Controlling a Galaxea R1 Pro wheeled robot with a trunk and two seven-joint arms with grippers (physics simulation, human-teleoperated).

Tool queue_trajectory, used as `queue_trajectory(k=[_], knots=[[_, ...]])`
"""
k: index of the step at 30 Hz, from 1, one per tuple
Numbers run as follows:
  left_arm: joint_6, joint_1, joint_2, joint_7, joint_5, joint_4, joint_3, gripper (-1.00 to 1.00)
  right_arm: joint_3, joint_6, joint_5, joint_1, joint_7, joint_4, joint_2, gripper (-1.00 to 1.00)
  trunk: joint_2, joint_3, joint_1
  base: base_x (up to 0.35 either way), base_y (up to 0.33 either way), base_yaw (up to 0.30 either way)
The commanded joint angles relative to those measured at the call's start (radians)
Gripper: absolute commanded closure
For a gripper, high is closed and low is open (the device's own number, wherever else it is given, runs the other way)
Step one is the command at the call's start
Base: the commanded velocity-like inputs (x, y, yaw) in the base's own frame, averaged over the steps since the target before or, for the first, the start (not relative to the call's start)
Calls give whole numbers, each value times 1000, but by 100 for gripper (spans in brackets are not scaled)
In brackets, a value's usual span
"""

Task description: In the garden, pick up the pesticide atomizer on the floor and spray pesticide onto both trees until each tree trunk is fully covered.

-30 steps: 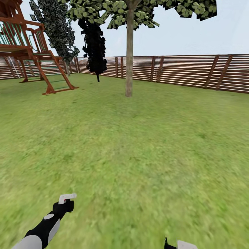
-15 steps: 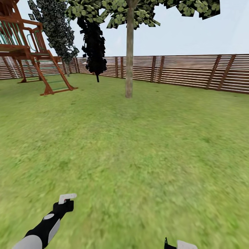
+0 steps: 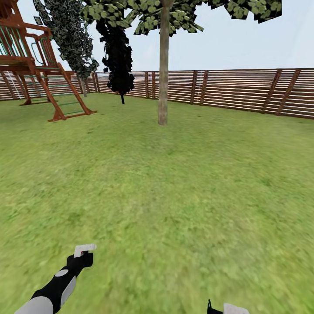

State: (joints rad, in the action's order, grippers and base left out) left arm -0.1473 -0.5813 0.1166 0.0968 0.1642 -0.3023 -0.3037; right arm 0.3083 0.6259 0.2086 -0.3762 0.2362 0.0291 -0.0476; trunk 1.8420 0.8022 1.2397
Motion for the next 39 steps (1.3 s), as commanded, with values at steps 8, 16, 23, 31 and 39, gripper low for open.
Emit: queue_trajectory(k=[8, 16, 23, 31, 39], knots=[[0, 0, 0, 0, 0, 0, 0, 100, 0, 0, 0, 0, 0, 0, 0, -100, 0, 0, 0, 340, 0, 0], [0, 0, 0, 0, 0, 0, 0, 100, 0, 0, 0, 0, 0, 0, 0, -100, 0, 0, 0, 340, 0, 0], [0, 0, 0, 0, 0, 0, 0, 100, 0, 0, 0, 0, 0, 0, 0, -100, 0, 0, 0, 340, 0, 0], [0, 0, 0, 0, 0, 0, 0, 100, 0, 0, 0, 0, 0, 0, 0, -100, 0, 0, 0, 340, 0, 0], [0, 0, 0, 0, 0, 0, 0, 100, 0, 0, 0, 0, 0, 0, 0, -100, 0, 0, 0, 340, 0, 0]])
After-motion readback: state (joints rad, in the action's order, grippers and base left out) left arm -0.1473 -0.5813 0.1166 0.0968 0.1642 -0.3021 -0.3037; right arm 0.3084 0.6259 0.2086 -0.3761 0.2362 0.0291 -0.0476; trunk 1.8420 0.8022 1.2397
